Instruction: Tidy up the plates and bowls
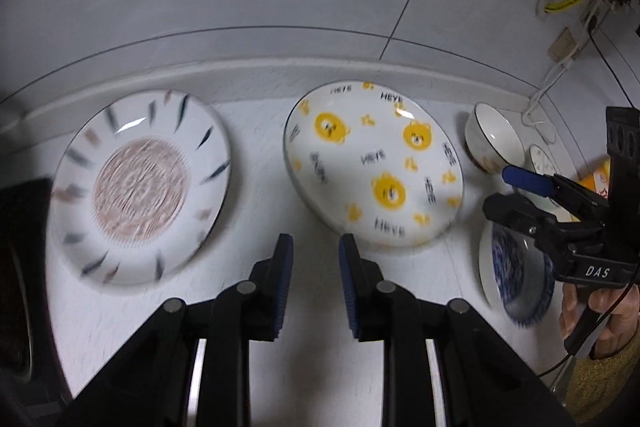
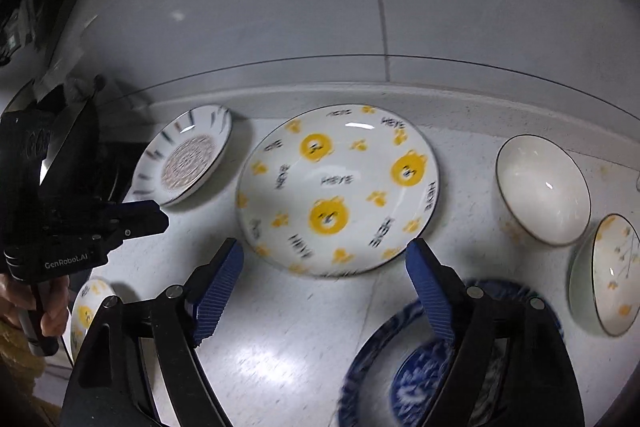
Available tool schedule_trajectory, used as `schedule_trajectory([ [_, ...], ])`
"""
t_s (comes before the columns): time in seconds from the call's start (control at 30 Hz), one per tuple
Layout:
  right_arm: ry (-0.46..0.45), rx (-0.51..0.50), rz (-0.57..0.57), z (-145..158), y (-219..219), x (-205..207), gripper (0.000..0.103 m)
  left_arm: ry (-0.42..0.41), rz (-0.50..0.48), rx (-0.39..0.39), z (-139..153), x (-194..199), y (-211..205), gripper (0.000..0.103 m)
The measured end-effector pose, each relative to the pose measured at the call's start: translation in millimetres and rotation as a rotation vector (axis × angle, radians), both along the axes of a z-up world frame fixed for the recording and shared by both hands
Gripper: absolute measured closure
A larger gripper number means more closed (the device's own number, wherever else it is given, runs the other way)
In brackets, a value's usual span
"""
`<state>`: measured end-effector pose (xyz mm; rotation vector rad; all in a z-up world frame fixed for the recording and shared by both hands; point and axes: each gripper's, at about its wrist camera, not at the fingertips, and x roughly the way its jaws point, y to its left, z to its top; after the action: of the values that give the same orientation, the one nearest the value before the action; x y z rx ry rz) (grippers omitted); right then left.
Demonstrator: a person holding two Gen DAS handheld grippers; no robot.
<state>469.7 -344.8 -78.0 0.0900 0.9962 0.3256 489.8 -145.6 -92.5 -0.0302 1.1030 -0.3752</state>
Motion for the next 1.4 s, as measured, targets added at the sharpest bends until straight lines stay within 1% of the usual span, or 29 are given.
schedule_trajectory([
  [0.1, 0.022, -0.005, -0.027, -10.1, -12.0, 27.7, 0.024, 0.011, -0.007, 0.012, -11.1, 27.9, -11.5, 0.08],
  [0.17, 0.043, -0.005, -0.039, -18.5, -18.0, 44.5, 0.024, 0.016, -0.005, 0.015, -16.0, 39.9, -15.4, 0.08],
  [0.23, 0.059, -0.001, -0.039, -24.9, -20.2, 54.5, 0.024, 0.021, -0.002, 0.036, -22.4, 52.0, -19.9, 0.08],
  [0.43, 0.125, -0.005, -0.058, -45.3, -25.8, 76.1, 0.024, 0.058, -0.02, 0.053, -37.3, 78.0, -30.9, 0.08],
  [0.47, 0.132, -0.003, -0.06, -47.5, -26.3, 77.8, 0.024, 0.064, -0.013, 0.052, -39.2, 81.4, -30.7, 0.078],
  [0.5, 0.14, 0.0, -0.061, -49.7, -26.1, 78.9, 0.024, 0.059, -0.002, 0.05, -39.5, 84.2, -29.4, 0.071],
  [0.53, 0.145, 0.002, -0.061, -50.8, -26.1, 79.2, 0.024, 0.071, 0.004, 0.047, -41.6, 88.2, -28.2, 0.05],
  [0.57, 0.151, 0.003, -0.06, -53.0, -25.9, 80.0, 0.024, 0.085, 0.005, 0.037, -43.6, 91.2, -27.2, 0.04],
  [0.77, 0.176, 0.006, -0.052, -63.7, -24.3, 84.7, 0.024, 0.116, 0.011, 0.052, -54.1, 102.3, -28.6, 0.039],
  [0.87, 0.182, 0.01, -0.044, -67.6, -22.1, 86.6, 0.024, 0.146, 0.007, 0.044, -62.1, 108.6, -31.5, 0.039],
  [1.0, 0.187, 0.011, -0.031, -70.8, -17.3, 88.6, 0.024, 0.167, 0.004, 0.036, -71.3, 113.5, -32.0, 0.039],
  [1.1, 0.191, 0.006, -0.022, -74.7, -14.3, 90.3, 0.024, 0.155, -0.006, 0.034, -72.8, 111.9, -35.5, 0.039],
  [1.17, 0.2, 0.004, -0.022, -79.5, -12.4, 91.6, 0.024, 0.168, -0.021, 0.021, -76.0, 113.6, -37.1, 0.039],
  [1.2, 0.203, 0.003, -0.022, -81.2, -12.2, 91.9, 0.025, 0.161, -0.032, 0.032, -76.4, 113.1, -38.6, 0.04],
  [1.3, 0.211, -0.009, -0.022, -86.5, -9.8, 92.5, 0.034, 0.147, -0.06, 0.064, -78.9, 110.9, -46.0, 0.039],
  [1.4, 0.204, -0.019, -0.027, -86.2, -8.6, 93.5, 0.039, 0.143, -0.078, 0.061, -80.7, 109.9, -52.5, 0.039],
])
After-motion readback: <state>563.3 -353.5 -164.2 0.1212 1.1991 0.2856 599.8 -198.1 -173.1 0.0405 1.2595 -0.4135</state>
